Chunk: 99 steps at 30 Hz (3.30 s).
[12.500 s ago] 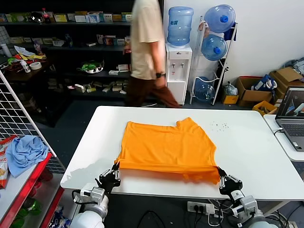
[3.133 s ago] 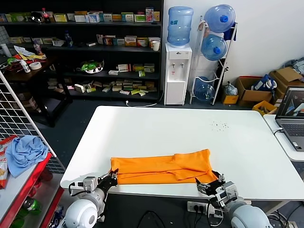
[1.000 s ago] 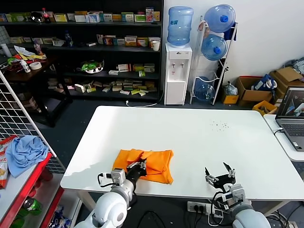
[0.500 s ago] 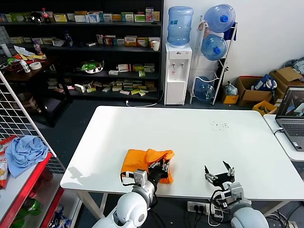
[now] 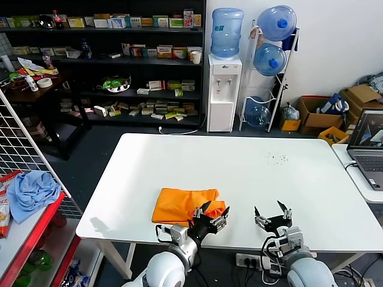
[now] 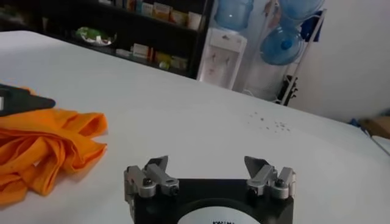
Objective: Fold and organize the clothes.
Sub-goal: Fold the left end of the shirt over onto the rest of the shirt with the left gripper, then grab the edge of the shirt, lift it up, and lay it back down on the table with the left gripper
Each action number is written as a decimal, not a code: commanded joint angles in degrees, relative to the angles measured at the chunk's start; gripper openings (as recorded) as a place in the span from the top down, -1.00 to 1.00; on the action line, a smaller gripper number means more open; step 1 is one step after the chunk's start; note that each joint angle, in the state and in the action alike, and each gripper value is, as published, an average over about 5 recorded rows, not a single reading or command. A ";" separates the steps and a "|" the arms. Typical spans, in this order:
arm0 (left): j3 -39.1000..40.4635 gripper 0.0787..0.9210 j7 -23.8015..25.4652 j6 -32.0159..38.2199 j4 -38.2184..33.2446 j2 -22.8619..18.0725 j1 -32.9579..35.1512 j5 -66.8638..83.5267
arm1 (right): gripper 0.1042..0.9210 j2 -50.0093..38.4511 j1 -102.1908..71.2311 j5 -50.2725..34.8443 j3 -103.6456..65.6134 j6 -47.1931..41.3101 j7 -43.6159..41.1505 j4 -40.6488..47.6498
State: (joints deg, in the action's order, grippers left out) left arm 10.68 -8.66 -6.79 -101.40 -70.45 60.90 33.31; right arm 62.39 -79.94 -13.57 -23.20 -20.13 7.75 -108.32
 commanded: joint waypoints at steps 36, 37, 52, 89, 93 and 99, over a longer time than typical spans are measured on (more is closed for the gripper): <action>-18.23 -0.77 0.21 -19.86 8.03 7.74 1.49 14.65 | -0.76 -1.37 -1.23 -0.95 -0.55 0.14 -1.33 -0.74; -18.21 -0.77 0.32 -19.70 8.05 7.68 1.46 14.62 | -0.76 -1.37 -1.27 -0.94 -0.56 0.15 -1.33 -0.77; -18.11 -0.02 2.71 -17.46 5.54 7.56 2.13 14.15 | -0.76 -1.07 -1.44 -0.89 -0.37 -0.24 -1.10 -1.41; -41.59 0.82 -6.75 -12.65 12.66 30.23 5.53 -4.03 | -0.76 -0.36 2.54 -2.06 3.55 -1.11 -0.96 -1.91; -41.58 0.82 -6.76 -10.93 13.97 32.92 4.62 -7.91 | -0.76 -0.21 2.50 -2.07 3.68 -0.69 -1.08 -1.66; -41.22 0.82 -6.47 -10.11 14.36 36.58 4.38 -8.46 | -0.76 -0.05 2.47 -2.12 3.73 -0.23 -1.16 -1.48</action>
State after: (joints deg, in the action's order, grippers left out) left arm -28.49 -14.88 -18.84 -89.49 -41.36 65.67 30.97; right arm 62.23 -77.70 -15.67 -19.64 -20.65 6.70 -109.98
